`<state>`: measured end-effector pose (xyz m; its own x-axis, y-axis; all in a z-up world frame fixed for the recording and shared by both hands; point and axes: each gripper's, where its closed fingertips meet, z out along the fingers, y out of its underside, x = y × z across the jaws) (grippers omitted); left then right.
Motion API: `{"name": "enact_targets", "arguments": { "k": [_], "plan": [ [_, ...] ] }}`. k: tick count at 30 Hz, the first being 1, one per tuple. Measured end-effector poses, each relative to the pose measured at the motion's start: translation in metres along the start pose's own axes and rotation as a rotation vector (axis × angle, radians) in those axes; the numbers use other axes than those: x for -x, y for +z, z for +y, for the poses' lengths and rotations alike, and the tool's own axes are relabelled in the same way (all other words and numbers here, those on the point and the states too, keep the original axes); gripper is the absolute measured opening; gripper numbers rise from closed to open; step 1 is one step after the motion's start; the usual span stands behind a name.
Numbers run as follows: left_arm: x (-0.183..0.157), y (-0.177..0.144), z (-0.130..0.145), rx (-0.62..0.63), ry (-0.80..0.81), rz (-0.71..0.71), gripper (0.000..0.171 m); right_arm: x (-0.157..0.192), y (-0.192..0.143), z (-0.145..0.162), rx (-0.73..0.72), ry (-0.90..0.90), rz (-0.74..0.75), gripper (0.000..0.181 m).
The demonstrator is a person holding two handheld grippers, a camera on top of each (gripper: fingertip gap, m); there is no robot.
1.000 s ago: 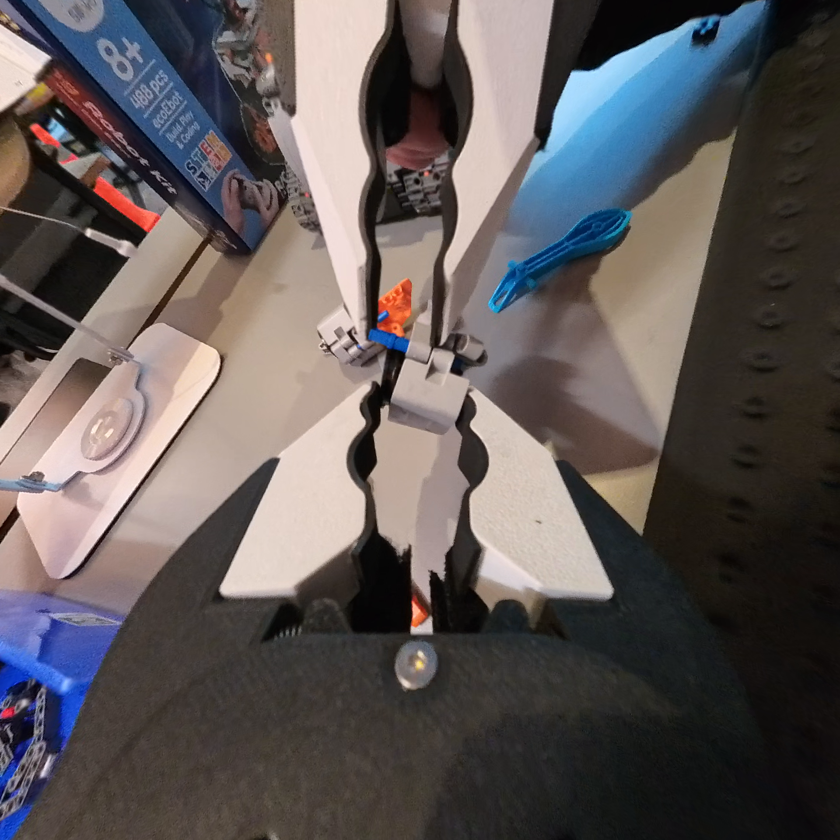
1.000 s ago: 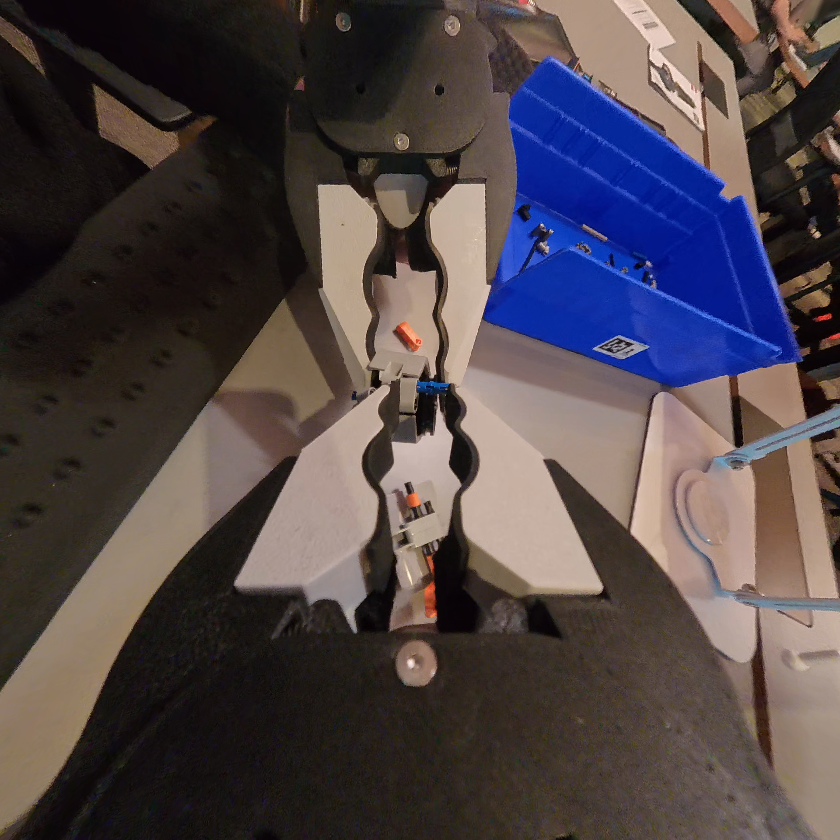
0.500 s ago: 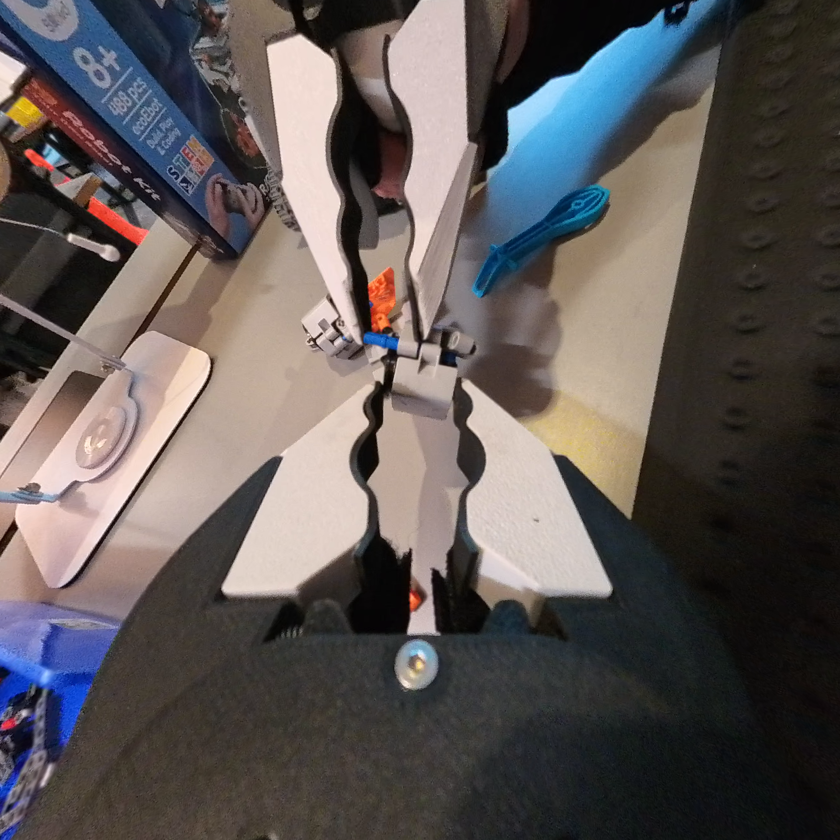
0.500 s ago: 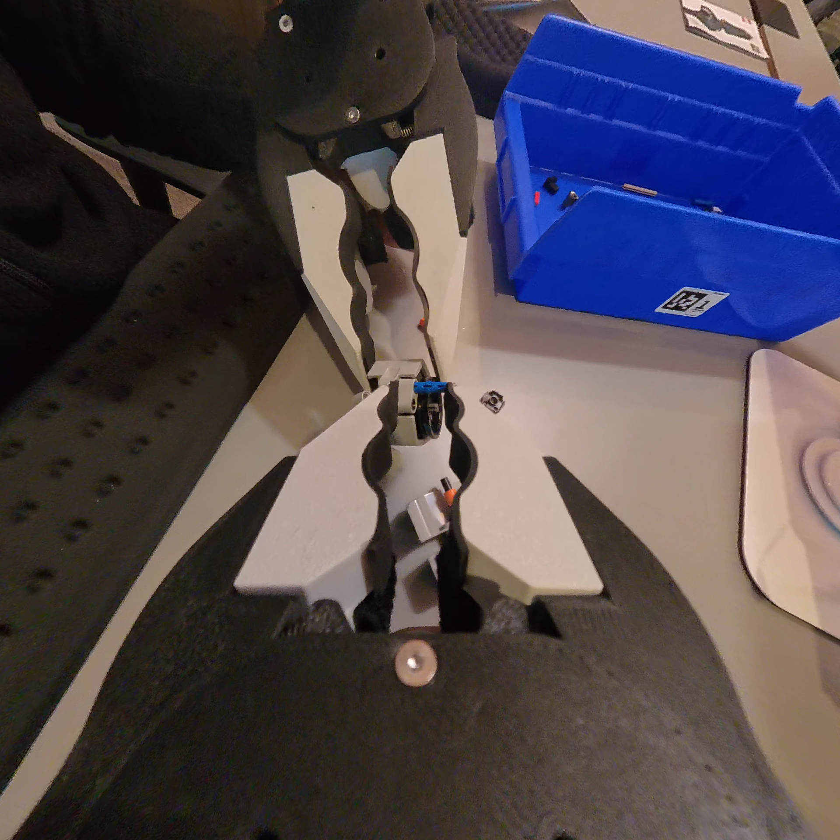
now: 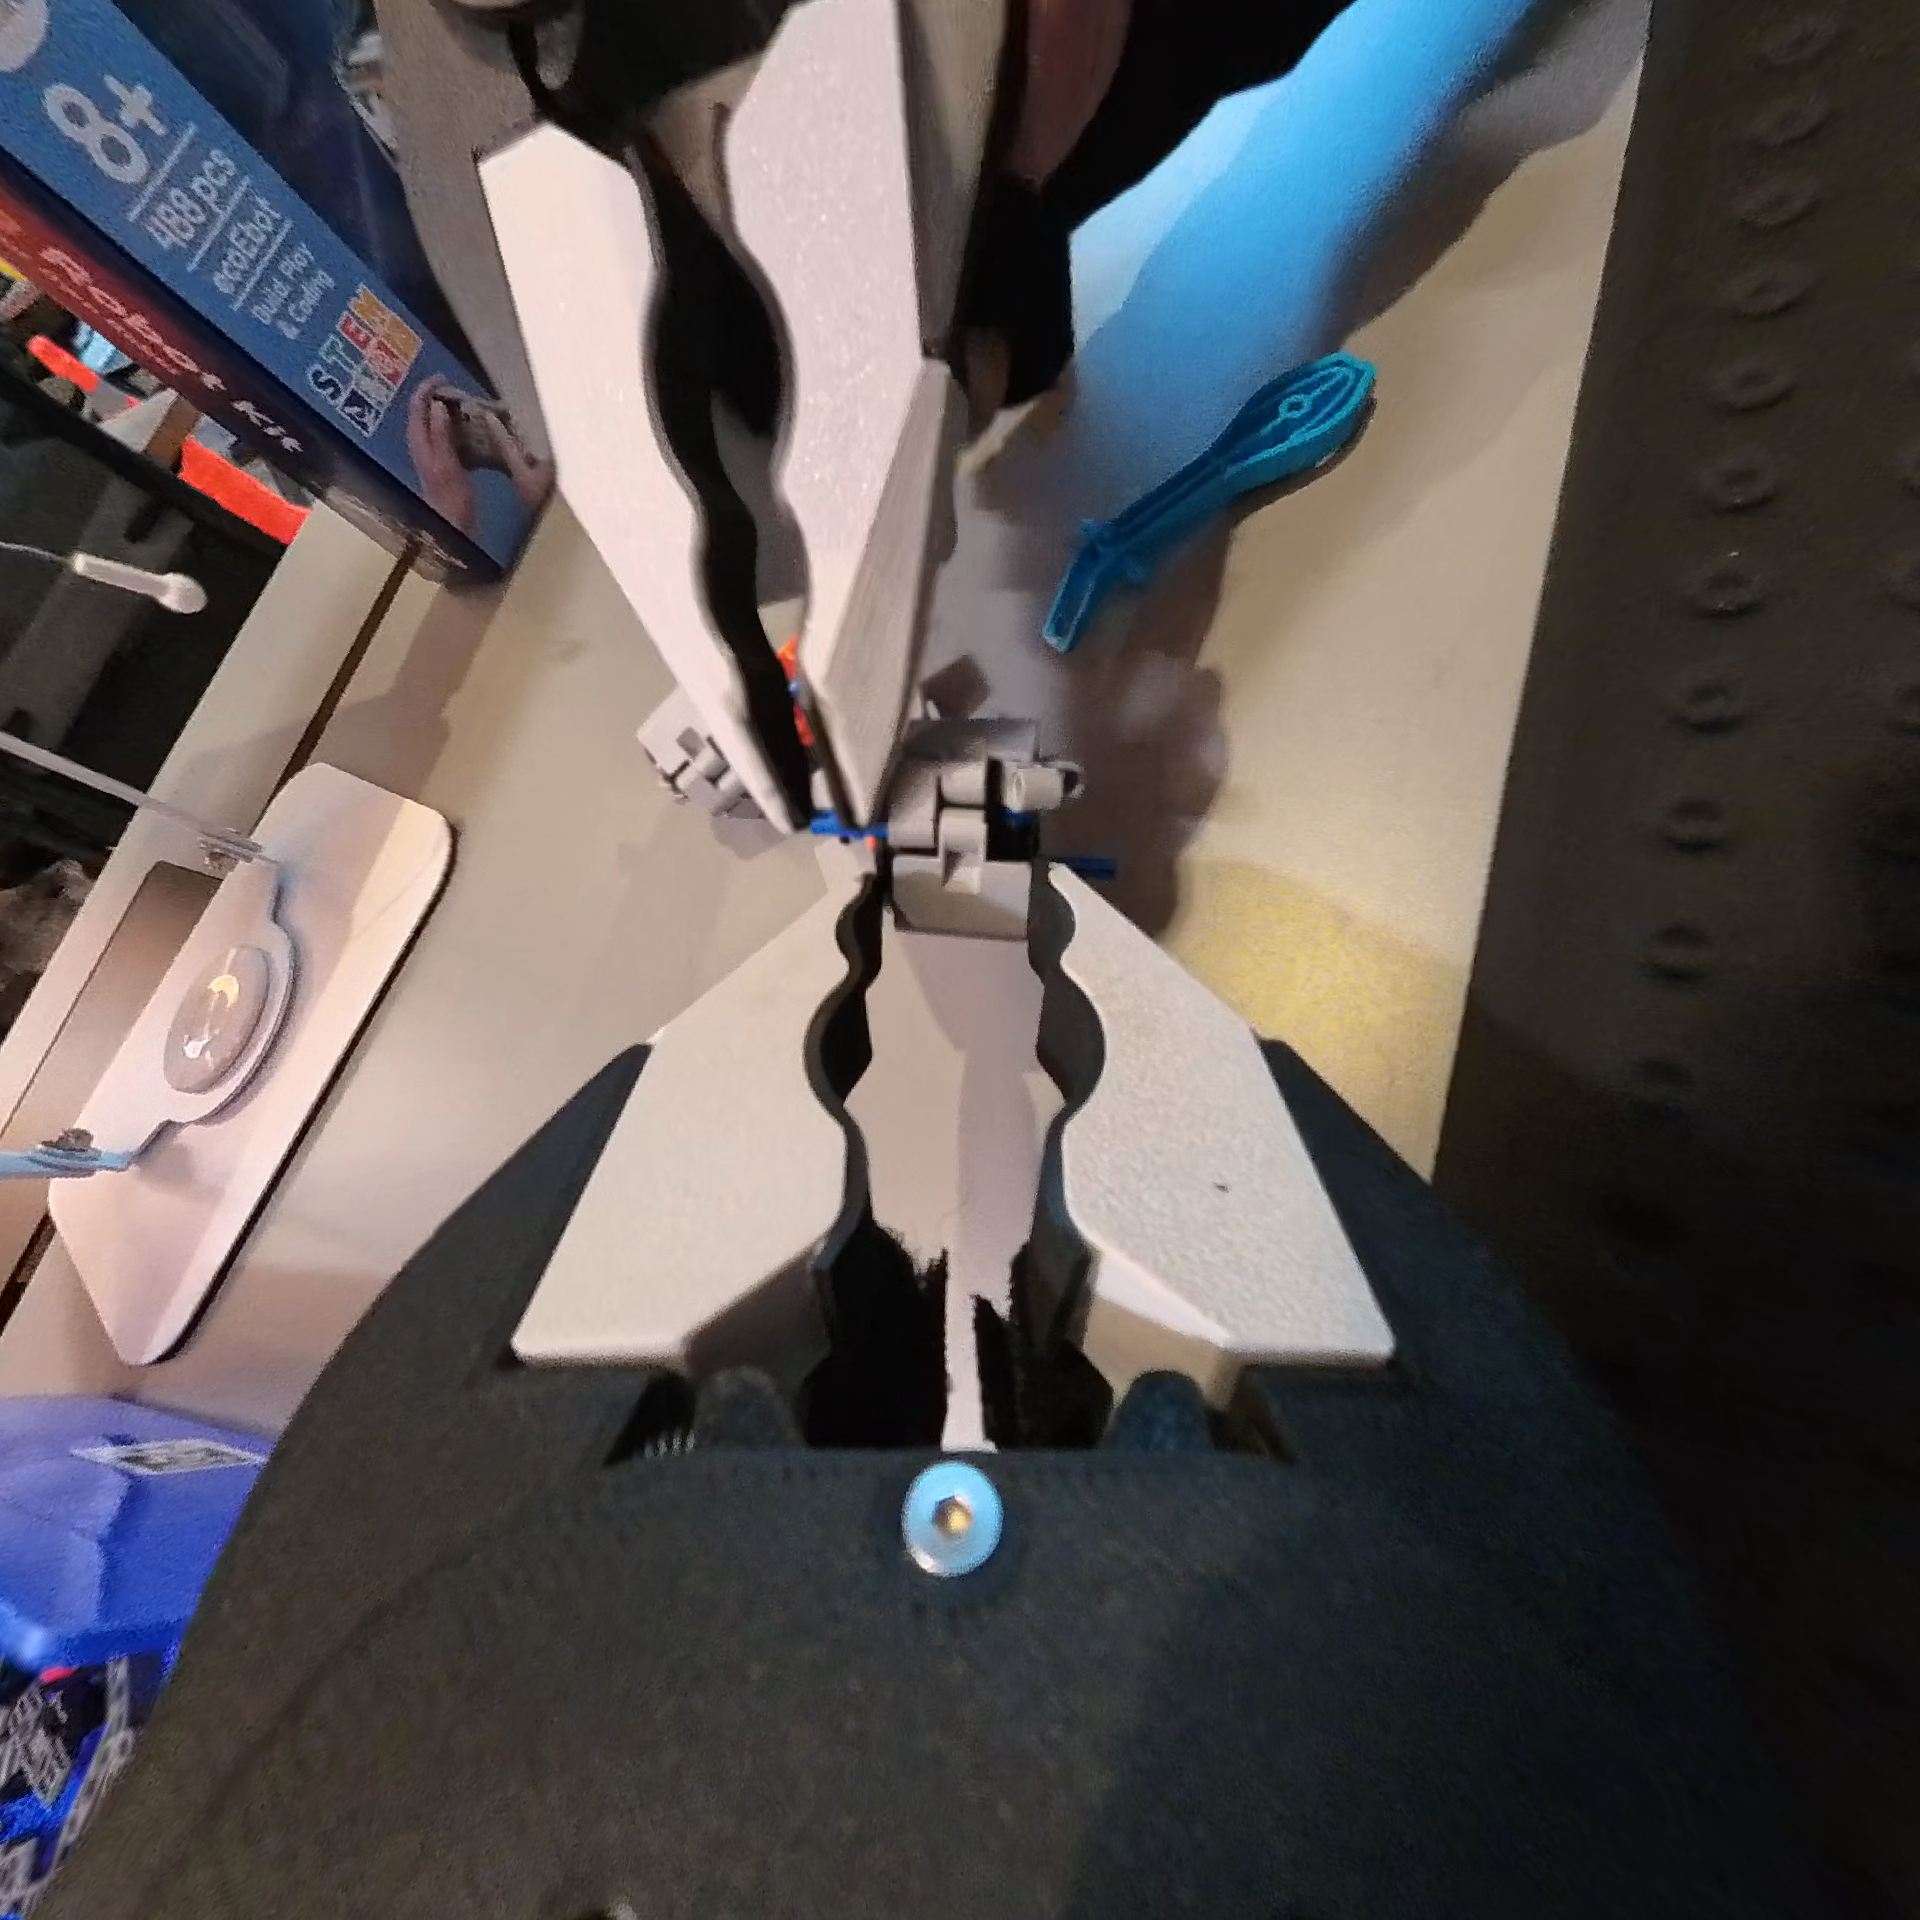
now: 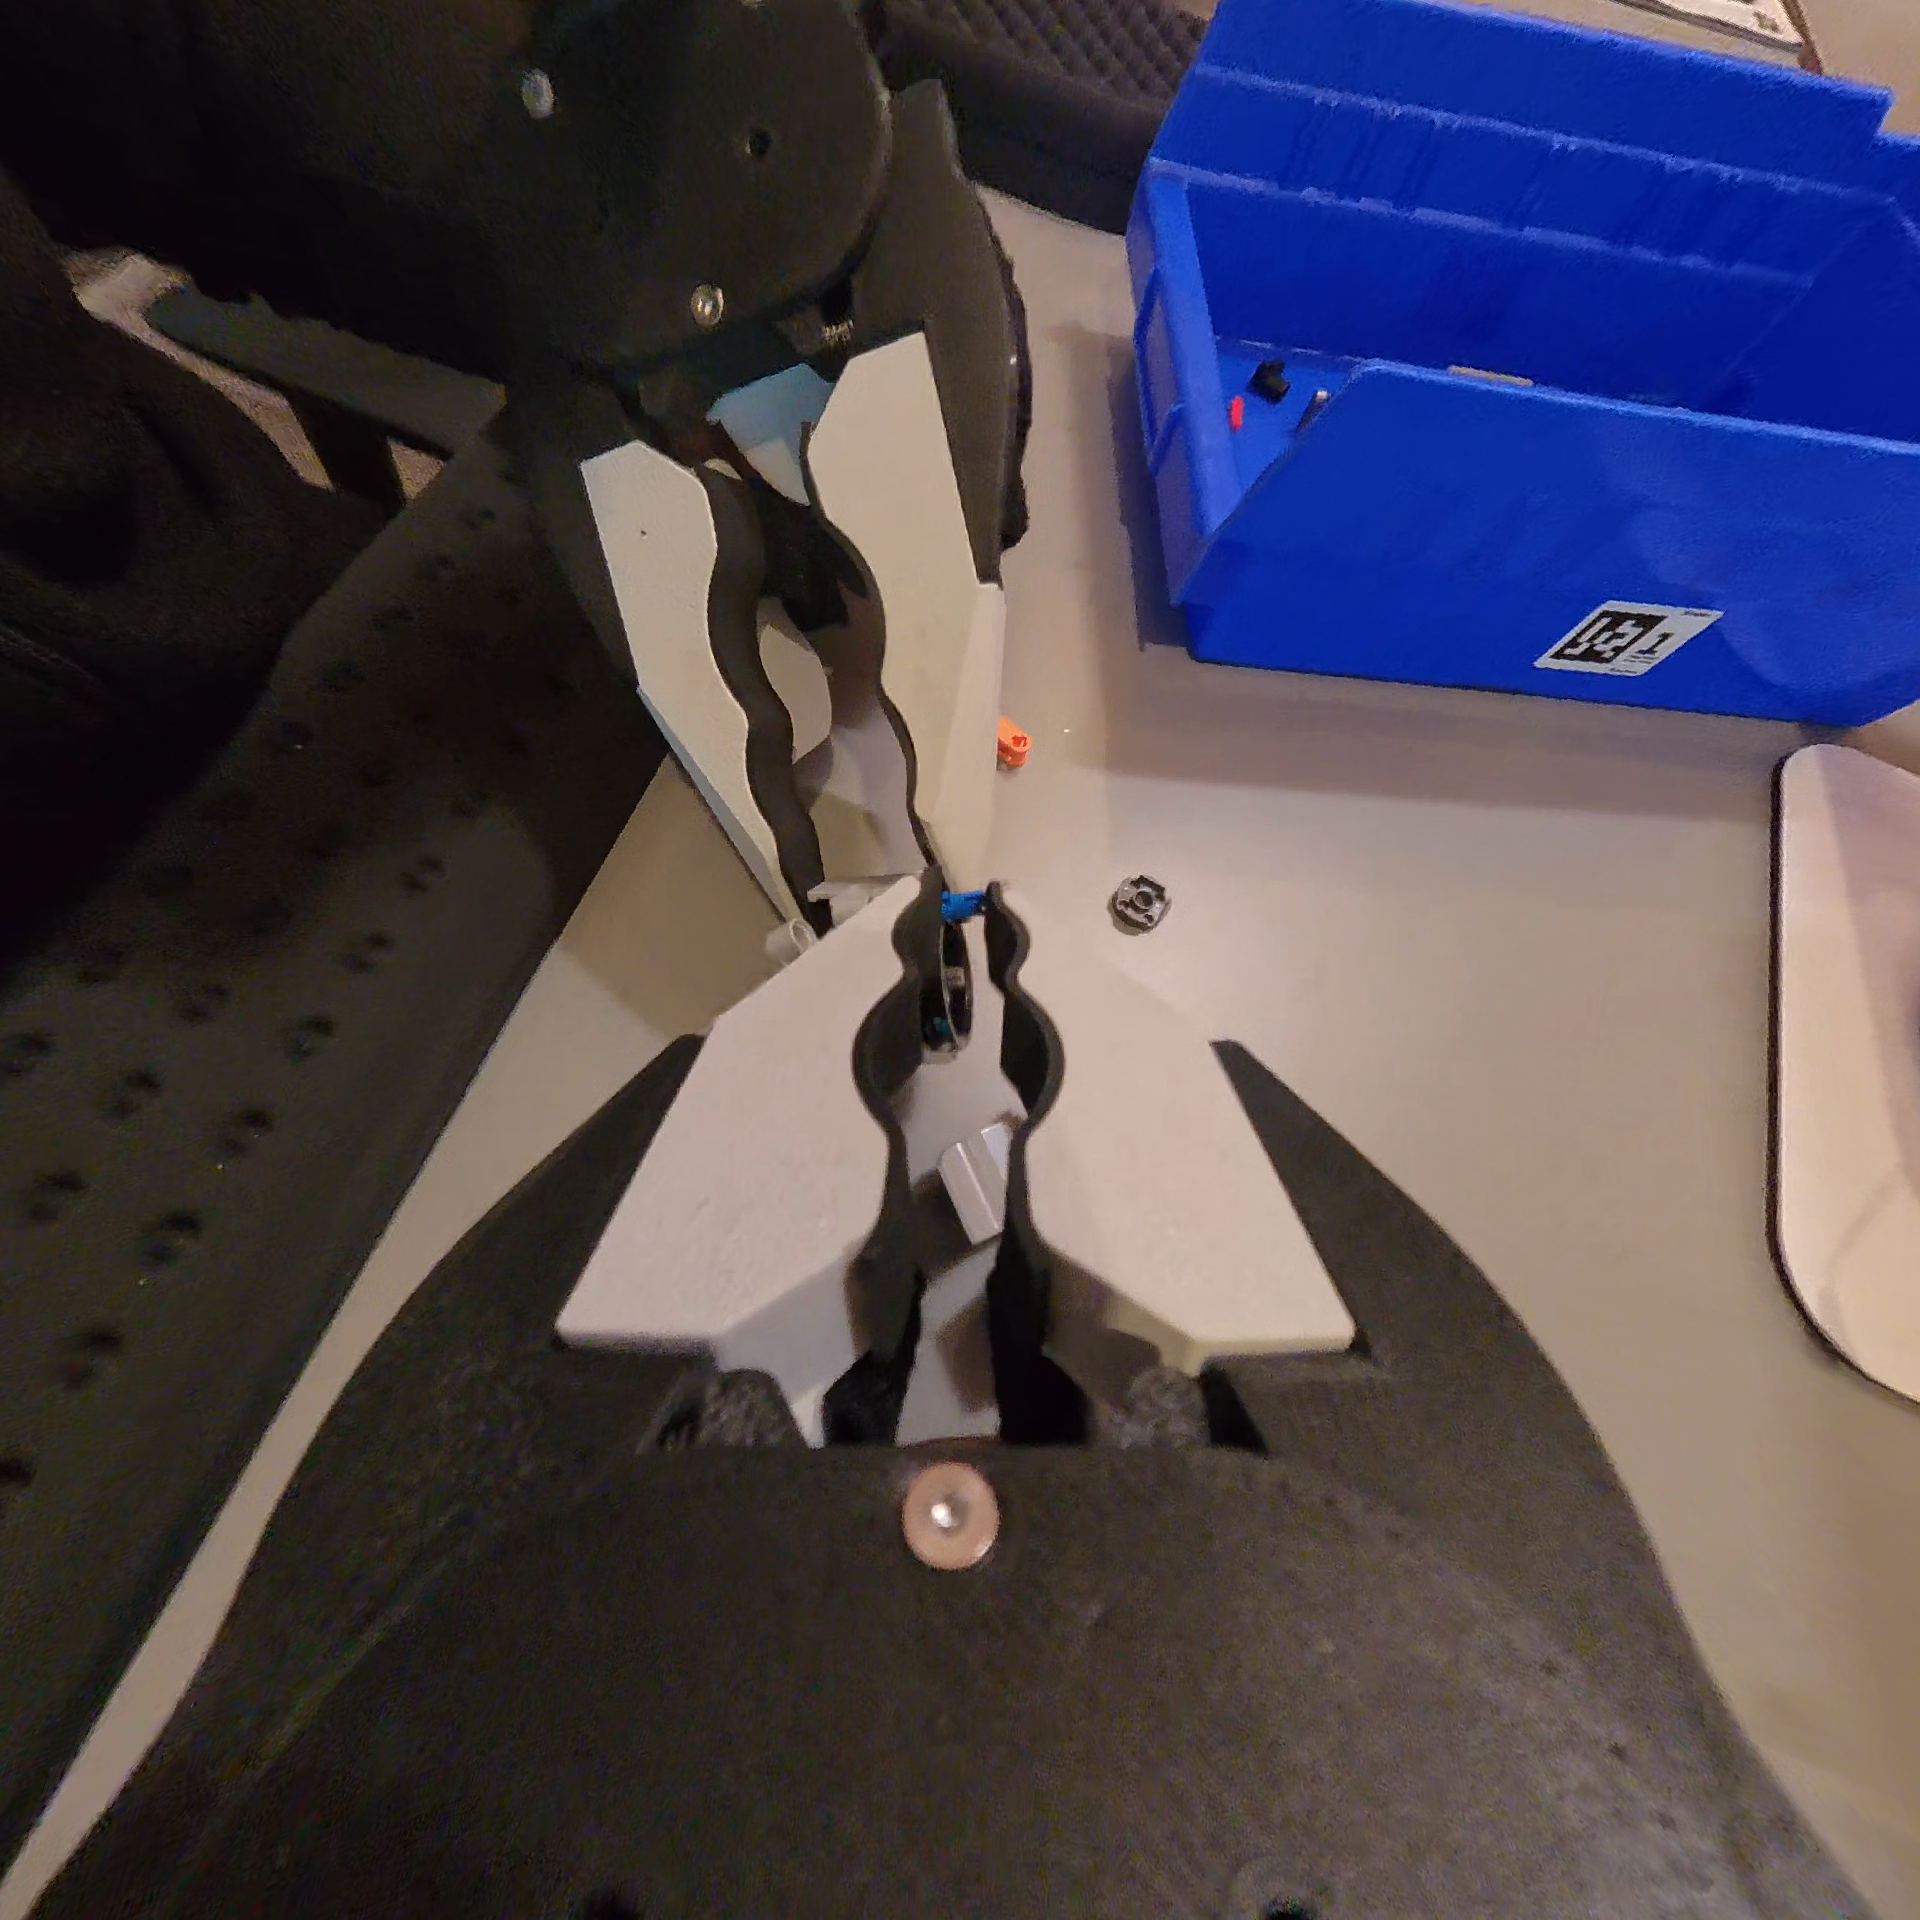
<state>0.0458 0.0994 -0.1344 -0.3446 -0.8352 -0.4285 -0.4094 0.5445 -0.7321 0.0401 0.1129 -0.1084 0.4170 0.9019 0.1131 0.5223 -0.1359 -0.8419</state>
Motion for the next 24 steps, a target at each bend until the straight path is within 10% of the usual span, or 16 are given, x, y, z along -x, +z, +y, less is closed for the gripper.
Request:
{"name": "enact_targets", "arguments": {
  "k": [24],
  "plan": [
    [-0.023, 0.011, -0.006, 0.097, 0.451, -0.068, 0.026, 0.035, -0.013, 0.020, 0.119, 0.000, -0.244, 0.002]
  ]
}}
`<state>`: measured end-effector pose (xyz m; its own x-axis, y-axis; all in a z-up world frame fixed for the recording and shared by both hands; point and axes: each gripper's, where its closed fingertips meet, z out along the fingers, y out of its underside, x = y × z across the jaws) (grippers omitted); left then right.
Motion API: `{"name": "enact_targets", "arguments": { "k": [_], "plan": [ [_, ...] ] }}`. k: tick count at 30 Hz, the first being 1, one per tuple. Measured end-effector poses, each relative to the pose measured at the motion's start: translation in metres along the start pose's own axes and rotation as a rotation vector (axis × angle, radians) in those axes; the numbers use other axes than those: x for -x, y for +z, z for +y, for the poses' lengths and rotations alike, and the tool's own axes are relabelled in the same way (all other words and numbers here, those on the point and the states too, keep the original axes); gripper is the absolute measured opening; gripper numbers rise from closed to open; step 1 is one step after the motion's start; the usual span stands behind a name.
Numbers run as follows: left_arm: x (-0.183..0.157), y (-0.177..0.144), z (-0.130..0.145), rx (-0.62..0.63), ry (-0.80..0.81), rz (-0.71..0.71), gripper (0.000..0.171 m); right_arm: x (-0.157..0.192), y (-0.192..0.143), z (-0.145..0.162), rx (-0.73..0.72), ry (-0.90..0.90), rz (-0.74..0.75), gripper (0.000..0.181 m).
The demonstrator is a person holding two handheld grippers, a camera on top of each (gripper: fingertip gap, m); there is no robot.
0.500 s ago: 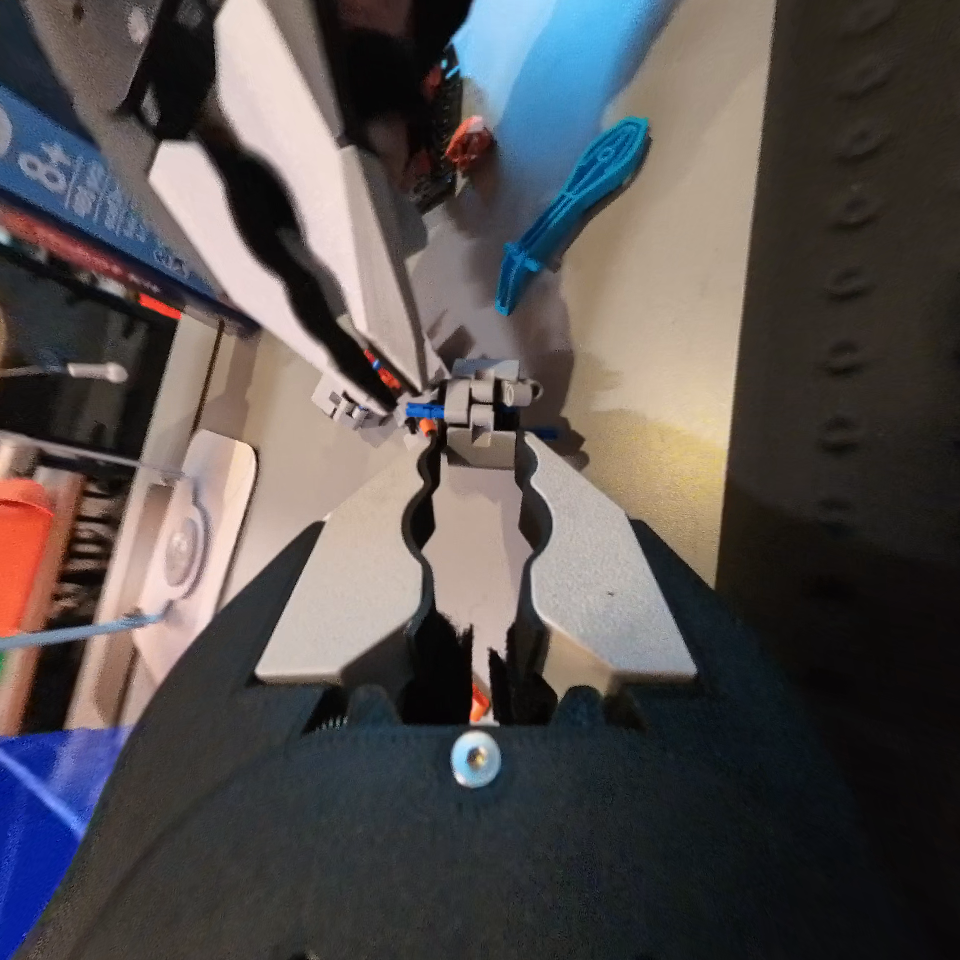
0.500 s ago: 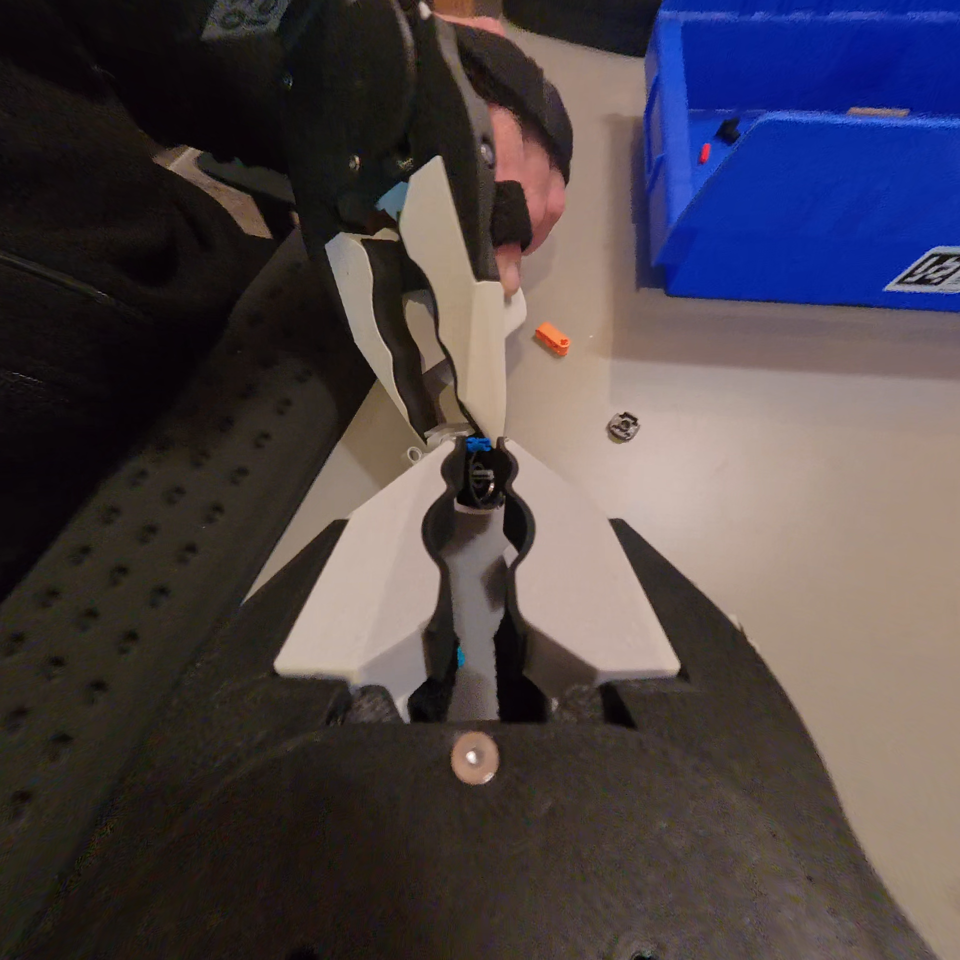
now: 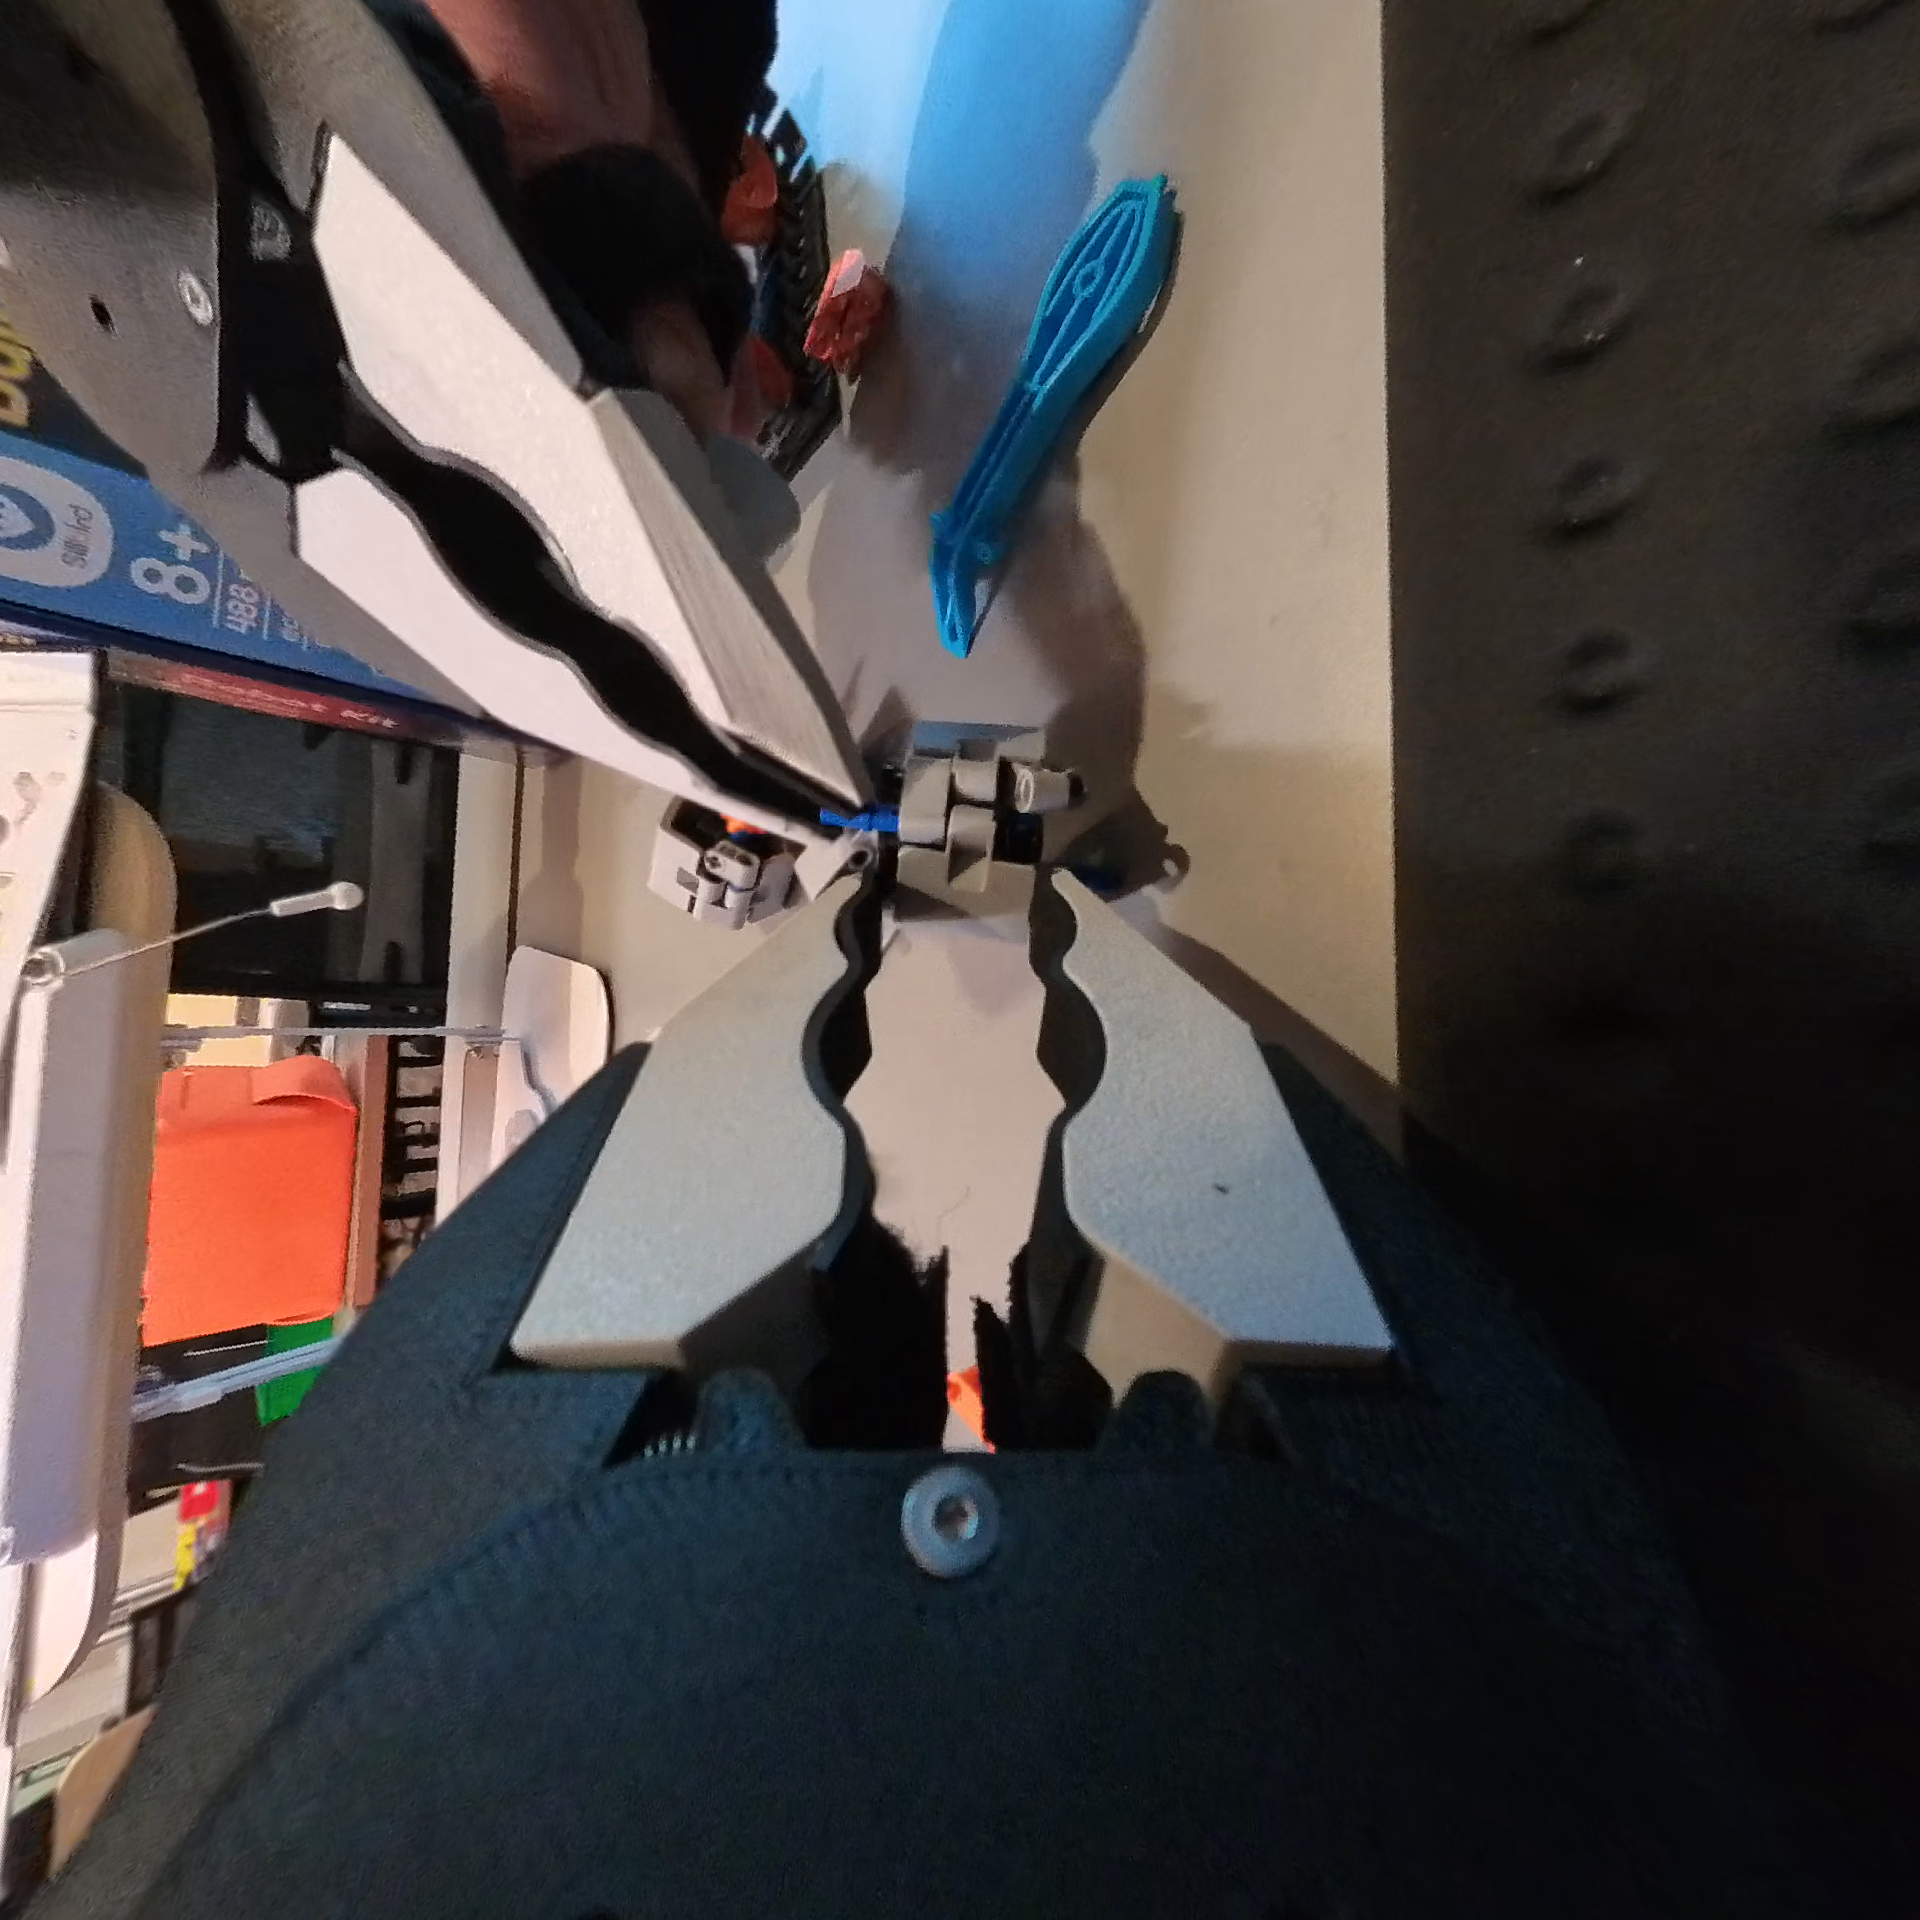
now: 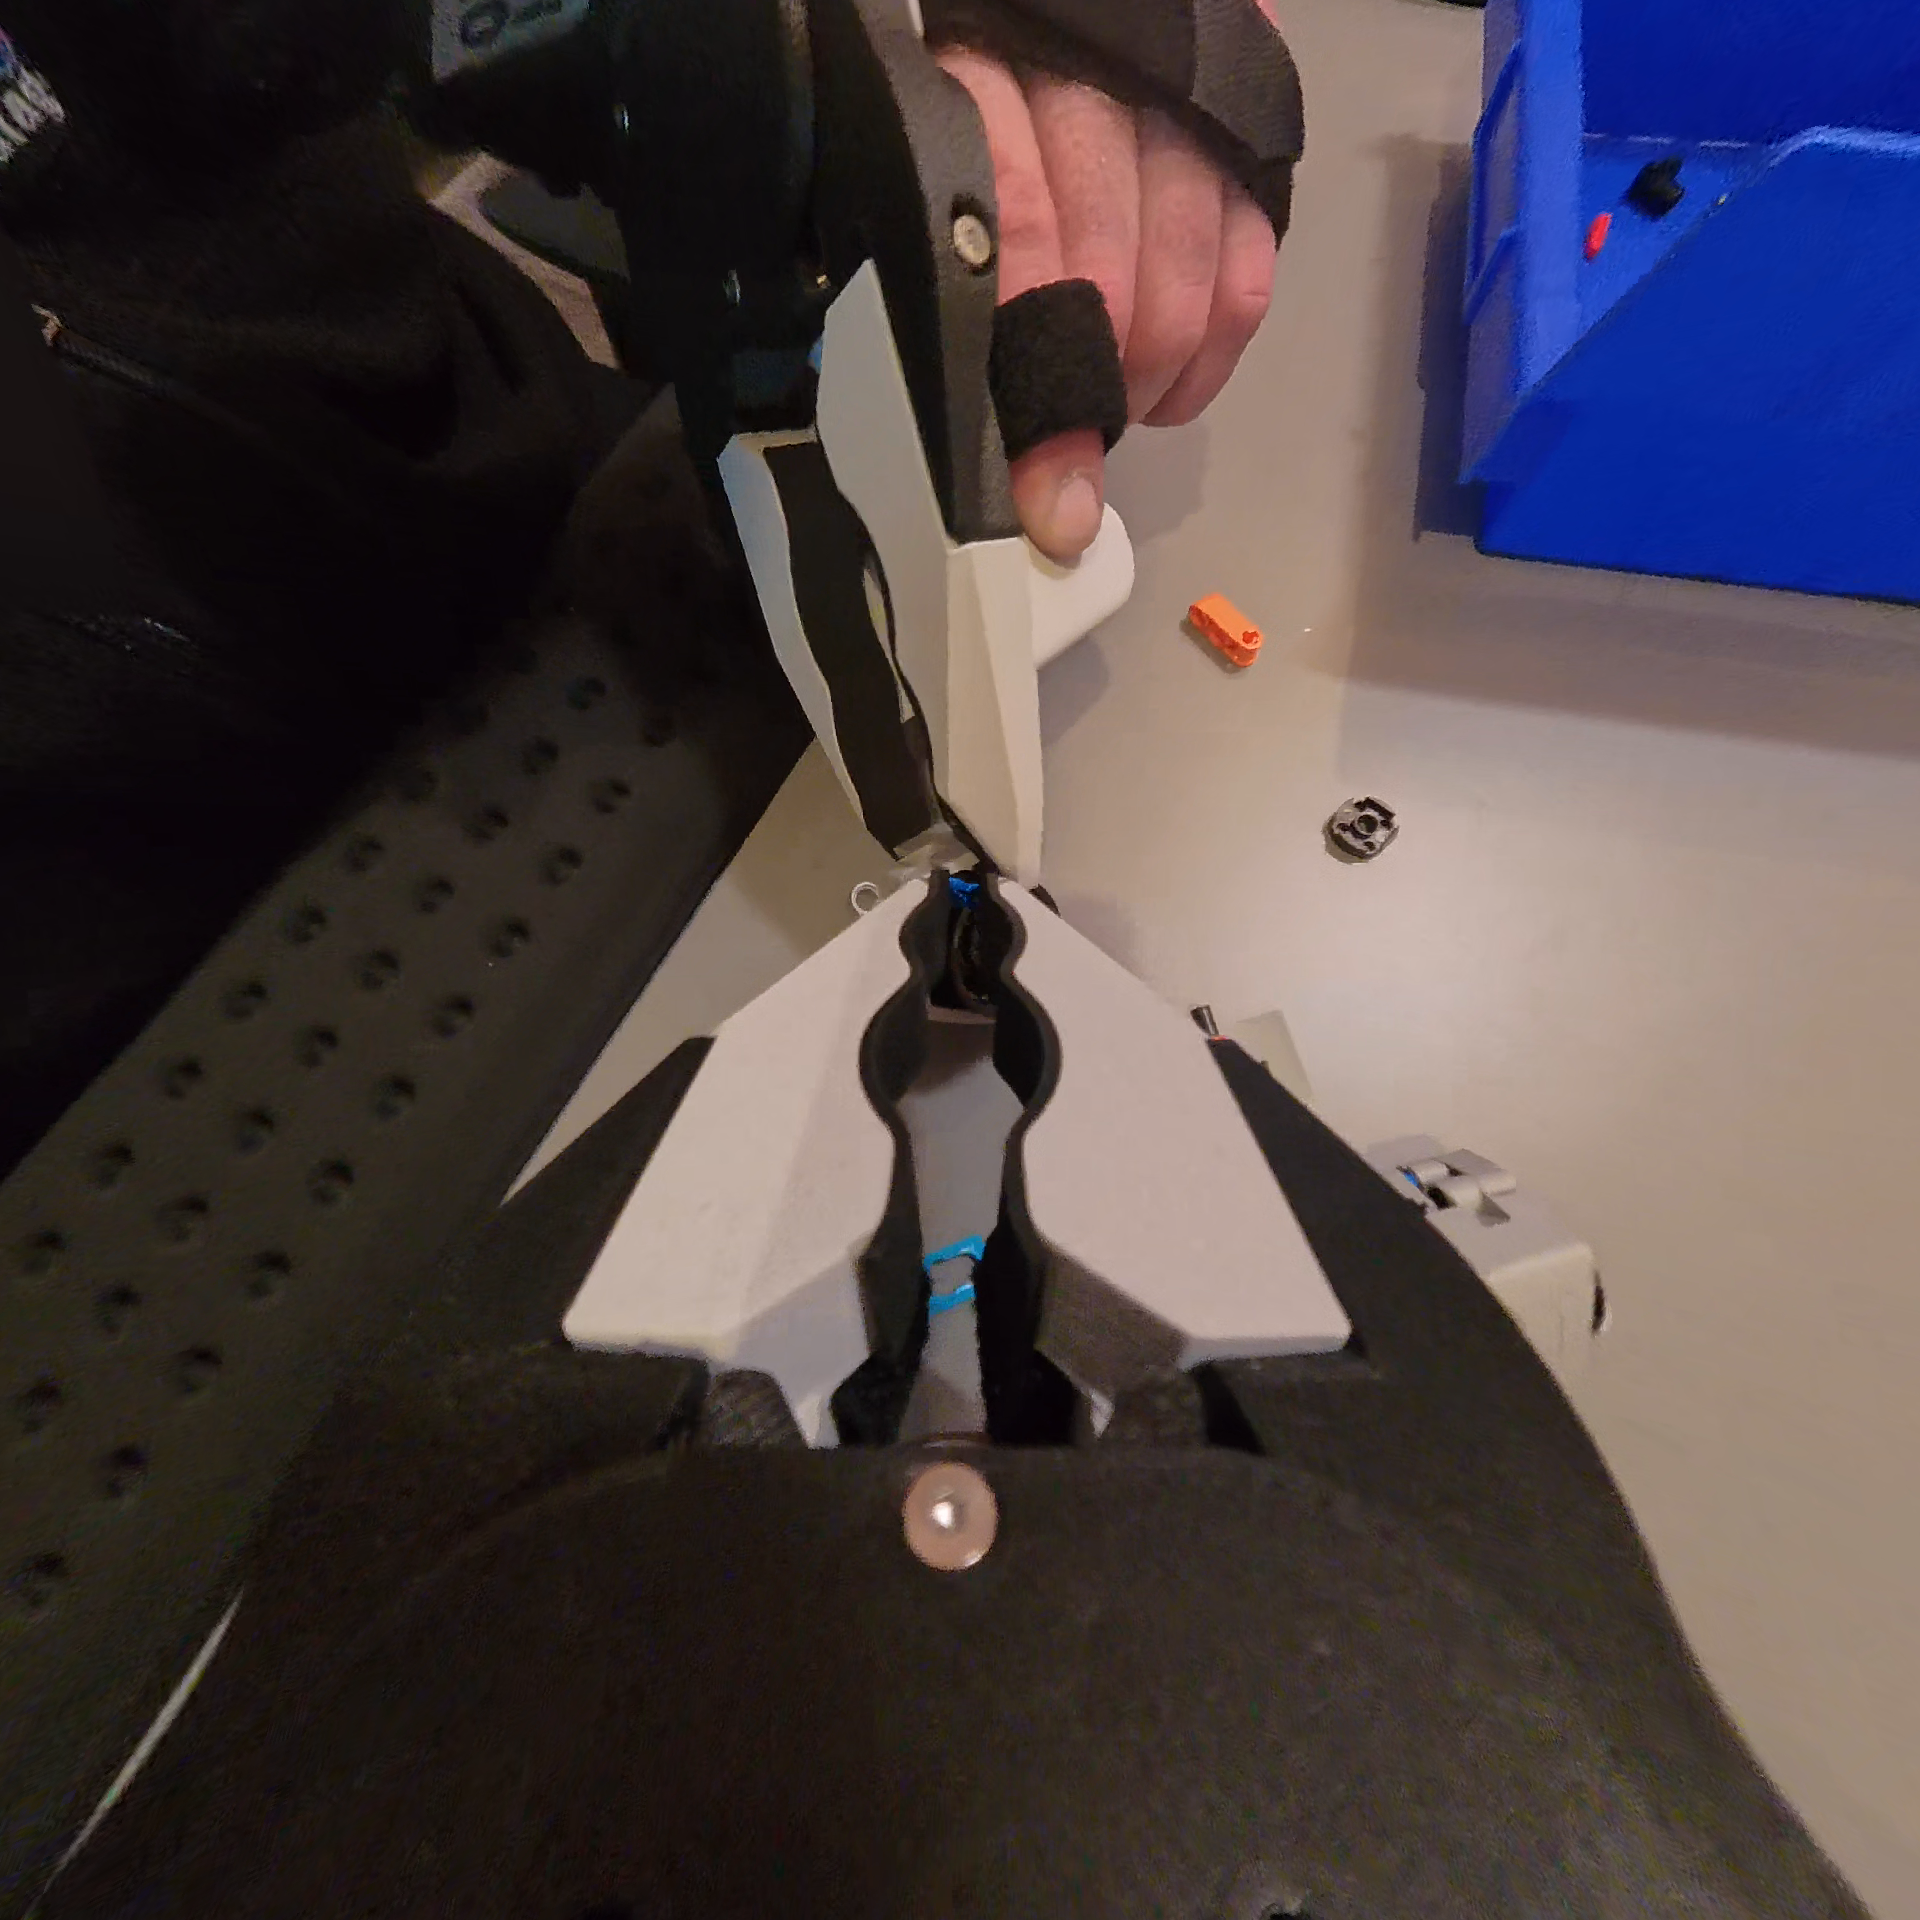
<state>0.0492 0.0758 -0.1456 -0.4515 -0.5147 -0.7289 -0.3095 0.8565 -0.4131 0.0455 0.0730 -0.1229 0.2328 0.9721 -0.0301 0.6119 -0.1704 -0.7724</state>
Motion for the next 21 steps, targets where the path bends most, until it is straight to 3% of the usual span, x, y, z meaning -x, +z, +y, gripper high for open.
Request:
{"name": "enact_targets", "arguments": {
  "k": [7, 15, 21],
  "plan": [
    [-0.002, 0.002, -0.002, 0.003, -0.049, 0.038, 0.026, 0.000, 0.000, 0.006, 0.012, -0.088, 0.117, 0.003],
    [-0.002, 0.004, -0.003, 0.013, -0.089, 0.017, 0.026, 0.001, -0.002, 0.009, -0.043, -0.056, 0.085, 0.003],
    [-0.005, 0.004, -0.008, 0.044, -0.007, -0.028, 0.026, 0.010, -0.003, 0.013, -0.010, -0.026, 0.000, 0.003]
  ]
}}
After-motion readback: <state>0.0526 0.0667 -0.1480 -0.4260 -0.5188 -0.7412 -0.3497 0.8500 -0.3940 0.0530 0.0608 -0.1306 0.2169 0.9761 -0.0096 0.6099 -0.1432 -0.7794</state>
